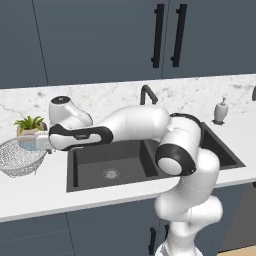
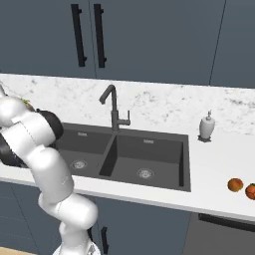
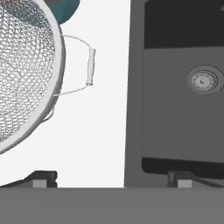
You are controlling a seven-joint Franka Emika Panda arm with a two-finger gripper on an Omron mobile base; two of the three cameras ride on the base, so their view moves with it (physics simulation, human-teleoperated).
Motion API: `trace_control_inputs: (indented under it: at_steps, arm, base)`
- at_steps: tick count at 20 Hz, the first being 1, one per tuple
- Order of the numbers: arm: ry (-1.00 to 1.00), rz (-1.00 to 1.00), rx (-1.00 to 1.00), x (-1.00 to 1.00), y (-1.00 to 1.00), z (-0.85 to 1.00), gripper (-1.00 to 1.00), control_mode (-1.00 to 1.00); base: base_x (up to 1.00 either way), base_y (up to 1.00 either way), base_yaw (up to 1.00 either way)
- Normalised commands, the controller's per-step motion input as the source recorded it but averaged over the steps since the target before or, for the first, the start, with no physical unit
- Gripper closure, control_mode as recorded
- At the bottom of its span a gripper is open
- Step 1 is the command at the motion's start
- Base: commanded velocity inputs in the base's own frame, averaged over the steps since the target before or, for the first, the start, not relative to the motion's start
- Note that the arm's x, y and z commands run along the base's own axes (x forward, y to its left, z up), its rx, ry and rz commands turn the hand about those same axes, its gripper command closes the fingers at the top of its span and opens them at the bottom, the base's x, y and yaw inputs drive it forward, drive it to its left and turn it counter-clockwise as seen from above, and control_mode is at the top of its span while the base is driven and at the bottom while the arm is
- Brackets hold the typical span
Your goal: Put the colander in the sink, put the peach, orange in the colander, and turn on the sink faucet and pour water over the colander.
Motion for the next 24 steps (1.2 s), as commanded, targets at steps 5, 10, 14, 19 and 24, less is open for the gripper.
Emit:
trace_control_inputs:
  at_steps: [5, 10, 14, 19, 24]
  arm:
    - [0.00, 0.00, 0.00, 0.23, 0.26, -0.06, -1.00, -1.00]
    - [0.00, 0.00, 0.00, 0.29, 0.25, 0.00, -1.00, -1.00]
    - [0.00, 0.00, 0.00, 0.31, 0.21, 0.00, -1.00, -1.00]
    - [0.00, 0.00, 0.00, 0.29, 0.12, -0.02, -1.00, -1.00]
    - [0.00, 0.00, 0.00, 0.23, 0.02, -0.23, -1.00, -1.00]
  base:
    - [0.00, 0.00, 0.00]
    - [0.00, 0.00, 0.00]
    - [0.00, 0.00, 0.00]
    - [0.00, 0.00, 0.00]
    - [0.00, 0.00, 0.00]
